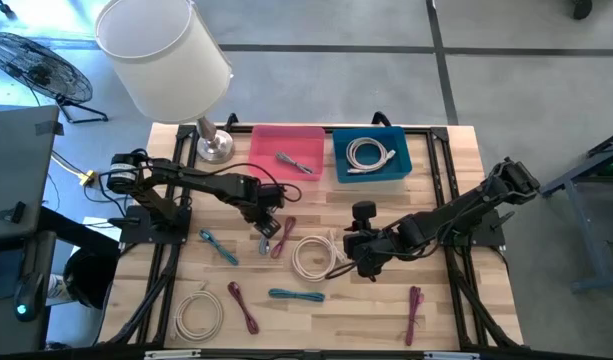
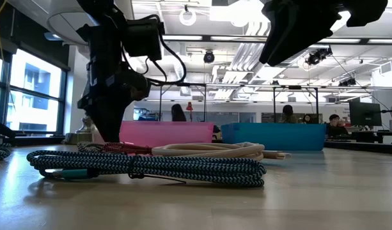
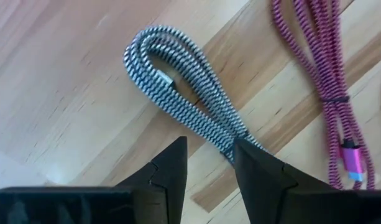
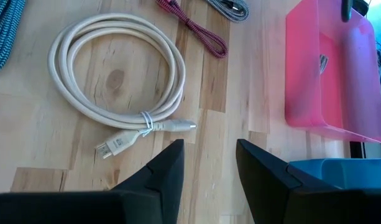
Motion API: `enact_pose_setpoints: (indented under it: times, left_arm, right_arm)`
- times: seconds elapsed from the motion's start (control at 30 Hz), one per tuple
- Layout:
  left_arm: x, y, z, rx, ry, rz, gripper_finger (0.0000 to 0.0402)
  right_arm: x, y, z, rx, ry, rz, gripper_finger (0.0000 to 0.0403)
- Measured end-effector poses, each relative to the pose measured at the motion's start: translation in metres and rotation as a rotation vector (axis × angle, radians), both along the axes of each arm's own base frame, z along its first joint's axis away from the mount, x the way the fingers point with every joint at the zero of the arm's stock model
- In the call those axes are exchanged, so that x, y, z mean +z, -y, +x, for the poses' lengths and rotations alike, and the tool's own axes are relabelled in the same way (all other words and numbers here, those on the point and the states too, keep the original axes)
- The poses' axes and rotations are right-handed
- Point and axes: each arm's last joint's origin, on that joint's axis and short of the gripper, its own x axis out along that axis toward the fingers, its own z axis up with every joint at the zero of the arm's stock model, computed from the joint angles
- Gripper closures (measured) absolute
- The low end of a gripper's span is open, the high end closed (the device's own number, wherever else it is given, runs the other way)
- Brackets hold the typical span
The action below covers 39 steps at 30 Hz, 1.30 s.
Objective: Pick & Place USB Port
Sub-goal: Put the black and white charger cable into the red bin
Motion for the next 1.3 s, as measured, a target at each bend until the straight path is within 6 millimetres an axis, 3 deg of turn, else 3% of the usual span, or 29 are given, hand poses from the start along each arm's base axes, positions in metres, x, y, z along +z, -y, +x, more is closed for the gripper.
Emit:
enact_pose_setpoints:
  times: [0.3, 0.93, 1.3]
  left_arm:
    - [0.001, -0.002, 0.004, -0.078, 0.035, 0.101, 0.0275]
    - [0.0, -0.003, 0.0, -0.051, -0.004, 0.111, 0.0275]
    - [-0.024, -0.003, 0.011, -0.062, -0.051, 0.085, 0.0275]
  right_arm:
    - [0.0, 0.0, 0.0, 0.001, 0.0, 0.0, 0.0265]
    - [0.0, -0.01, -0.005, 0.029, -0.001, -0.001, 0.0265]
    - [0.0, -0.01, -0.005, 0.024, 0.0, 0.002, 0.0265]
